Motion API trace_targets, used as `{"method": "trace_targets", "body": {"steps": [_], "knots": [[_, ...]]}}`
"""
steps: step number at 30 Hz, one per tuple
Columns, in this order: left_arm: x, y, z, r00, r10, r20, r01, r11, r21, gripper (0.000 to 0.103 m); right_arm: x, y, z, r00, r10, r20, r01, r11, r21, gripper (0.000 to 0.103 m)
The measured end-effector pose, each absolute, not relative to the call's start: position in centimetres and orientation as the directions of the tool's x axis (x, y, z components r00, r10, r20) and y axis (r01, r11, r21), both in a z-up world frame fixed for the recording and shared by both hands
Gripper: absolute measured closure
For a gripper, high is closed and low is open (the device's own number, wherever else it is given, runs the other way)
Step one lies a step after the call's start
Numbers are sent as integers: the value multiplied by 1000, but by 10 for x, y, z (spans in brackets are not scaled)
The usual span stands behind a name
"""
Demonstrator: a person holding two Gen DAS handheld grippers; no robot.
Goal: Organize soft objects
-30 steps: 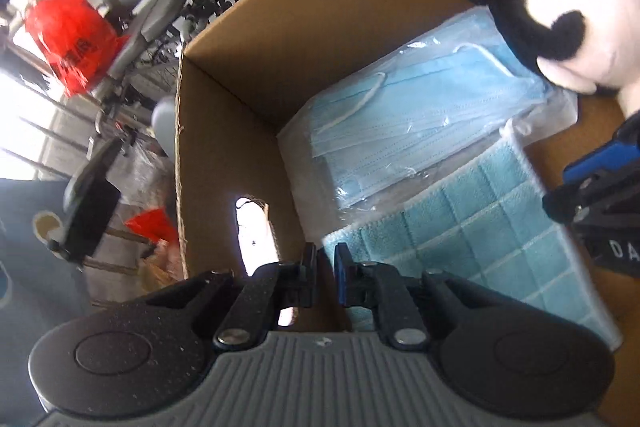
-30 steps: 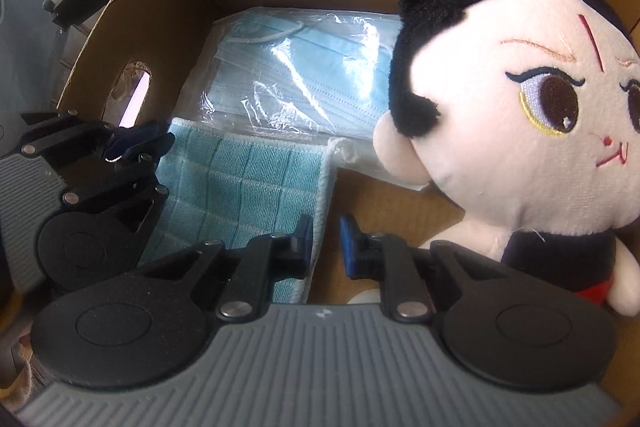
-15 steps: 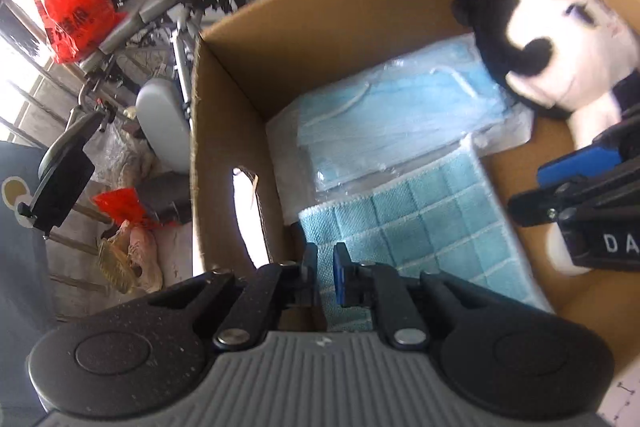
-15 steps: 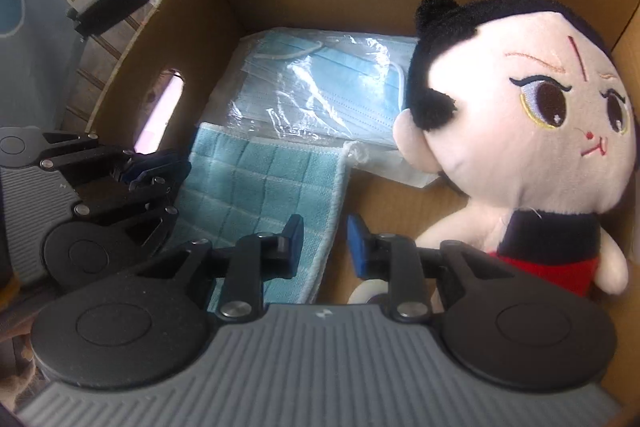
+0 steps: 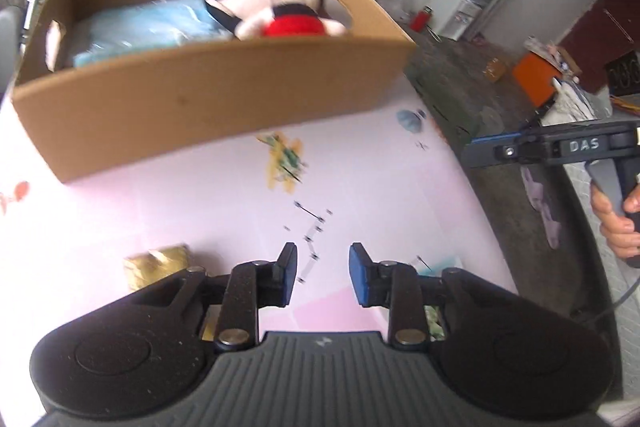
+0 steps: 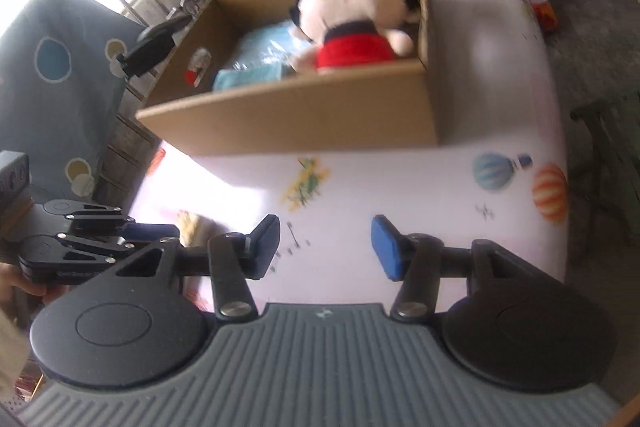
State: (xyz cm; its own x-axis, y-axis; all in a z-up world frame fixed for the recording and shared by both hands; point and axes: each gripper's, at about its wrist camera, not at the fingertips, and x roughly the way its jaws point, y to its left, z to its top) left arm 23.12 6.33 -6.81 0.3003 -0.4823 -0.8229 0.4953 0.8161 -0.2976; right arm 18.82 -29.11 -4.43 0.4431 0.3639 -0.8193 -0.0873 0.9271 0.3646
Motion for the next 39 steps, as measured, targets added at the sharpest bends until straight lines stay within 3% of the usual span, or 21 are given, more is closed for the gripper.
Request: {"method": "trace_targets", "body": {"steps": [3,9,11,13,15,16,17,20,22,24,25,27,29,31,33,34,35,37,39], "knots": [[212,35,-93,215,-518,-828,539,770,-341,58,156,-301,-85,387,366,-847,15,916,402,53],[187,-10,-127,79,-537,-840,612,691,-384,48,108,-305,-139,332,399,-855,159,869,468,48],[182,-26,-133,69,-510,-857,658,669,-345,57,98,-305,-144,325,422,-846,170,854,491,27],[175,-34,-136,77,-501,-862,684,656,-320,83,92,-301,-141,334,404,-852,150,869,471,25],[169,-44,-142,81,-447,-891,717,647,-260,88,92,-290,-139,344,379,-859,96,896,434,27],[167,-48,-146,92,-418,-904,731,645,-223,89,92,-286,-139,355,351,-866,93,909,406,33],[166,-50,-148,111,-402,-909,741,643,-194,89,94,-282,-139,365,318,-875,102,921,377,45],[169,-44,-136,206,-374,-904,721,682,-118,89,98,-280,-145,375,336,-864,114,908,403,61],[178,-36,-130,276,-334,-902,699,714,-50,86,104,-281,-148,387,341,-857,124,901,415,65],[189,-28,-127,370,-255,-893,660,749,59,61,109,-285,-148,393,345,-853,134,896,424,63],[194,-24,-127,418,-199,-886,638,759,130,58,109,-285,-148,394,348,-851,137,893,429,63],[199,-18,-127,518,-95,-850,566,783,258,57,110,-289,-149,396,370,-840,148,877,457,59],[192,-18,-121,590,-66,-805,541,772,333,56,110,-291,-151,403,393,-827,149,863,482,52],[177,-23,-108,589,-146,-794,603,734,312,56,109,-294,-152,414,416,-809,149,847,511,46],[170,-32,-105,491,-243,-836,679,709,193,57,110,-296,-154,424,432,-796,162,829,536,45],[170,-37,-108,413,-284,-865,711,694,111,57,110,-297,-155,434,431,-791,175,821,543,50],[171,-40,-112,352,-310,-883,725,687,48,58,111,-297,-157,437,421,-795,188,821,539,72],[175,-46,-124,266,-340,-902,717,696,-51,60,113,-296,-163,430,412,-803,216,817,535,100],[180,-47,-131,254,-337,-907,696,714,-70,60,114,-300,-168,455,417,-786,247,789,562,102]]}}
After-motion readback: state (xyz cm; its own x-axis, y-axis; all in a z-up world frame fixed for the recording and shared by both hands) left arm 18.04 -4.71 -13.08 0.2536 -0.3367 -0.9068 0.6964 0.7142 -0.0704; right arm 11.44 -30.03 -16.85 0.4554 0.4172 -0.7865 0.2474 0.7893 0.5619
